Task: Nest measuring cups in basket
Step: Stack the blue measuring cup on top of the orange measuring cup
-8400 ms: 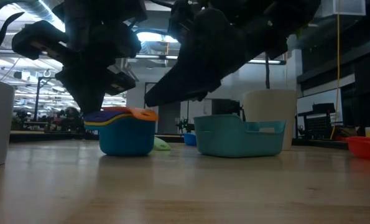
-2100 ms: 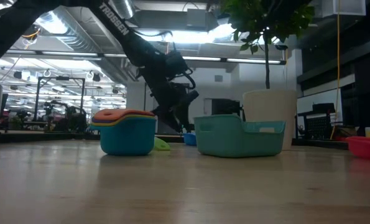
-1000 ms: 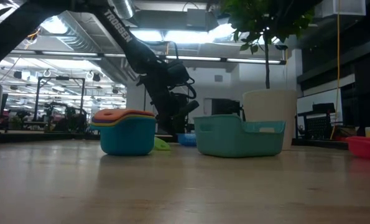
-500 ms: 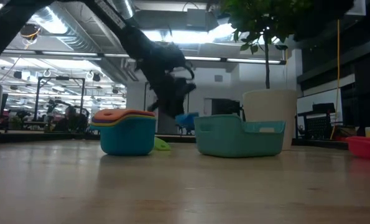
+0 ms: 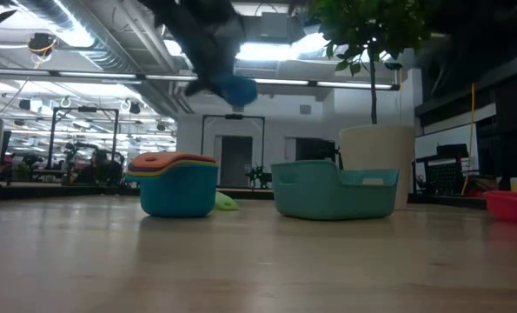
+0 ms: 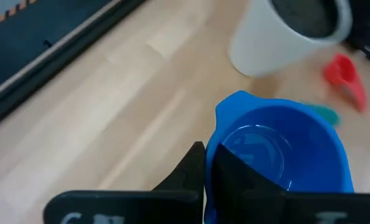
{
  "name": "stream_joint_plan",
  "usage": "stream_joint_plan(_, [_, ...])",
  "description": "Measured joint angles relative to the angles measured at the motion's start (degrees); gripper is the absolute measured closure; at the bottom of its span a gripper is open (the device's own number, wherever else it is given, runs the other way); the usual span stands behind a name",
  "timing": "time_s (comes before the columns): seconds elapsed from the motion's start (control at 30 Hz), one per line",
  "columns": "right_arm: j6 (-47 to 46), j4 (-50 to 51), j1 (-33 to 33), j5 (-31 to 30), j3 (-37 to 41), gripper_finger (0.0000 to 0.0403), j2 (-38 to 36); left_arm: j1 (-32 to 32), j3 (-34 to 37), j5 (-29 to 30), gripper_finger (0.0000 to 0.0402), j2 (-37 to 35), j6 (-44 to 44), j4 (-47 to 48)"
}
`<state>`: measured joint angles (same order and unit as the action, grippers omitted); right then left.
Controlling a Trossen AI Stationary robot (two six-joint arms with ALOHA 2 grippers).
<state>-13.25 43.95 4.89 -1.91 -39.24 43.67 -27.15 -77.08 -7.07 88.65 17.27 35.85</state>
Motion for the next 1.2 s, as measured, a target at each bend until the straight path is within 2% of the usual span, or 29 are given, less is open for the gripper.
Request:
stream_joint_plan(0.2, [-0.5,0.0,0.0,0.0,1.2,0.0285,0.7,6.3,0.0,0.0,0.0398,-6.2,0.0,7.1])
stream_joint_plan(0.4, [-1.3,-0.5,0.0,0.0,1.2,0.0285,0.9,13.7,0.0,0.8,0.0397,-7.1,2.0,11.9])
stream_joint_plan(0.77, [-1.5,-1.0,0.0,0.0,1.2,0.0285,0.9,25.8,1.9,12.9,0.0398,-5.6,19.6,19.5])
stream_joint_plan(1.0, [-1.5,-1.0,0.0,0.0,1.2,0.0285,0.9,32.1,11.1,16.6,0.0398,-5.3,36.2,15.6])
stream_joint_plan(1.2, [-1.5,-1.0,0.0,0.0,1.2,0.0285,0.9,34.1,16.9,19.8,0.0397,-5.4,44.0,8.7])
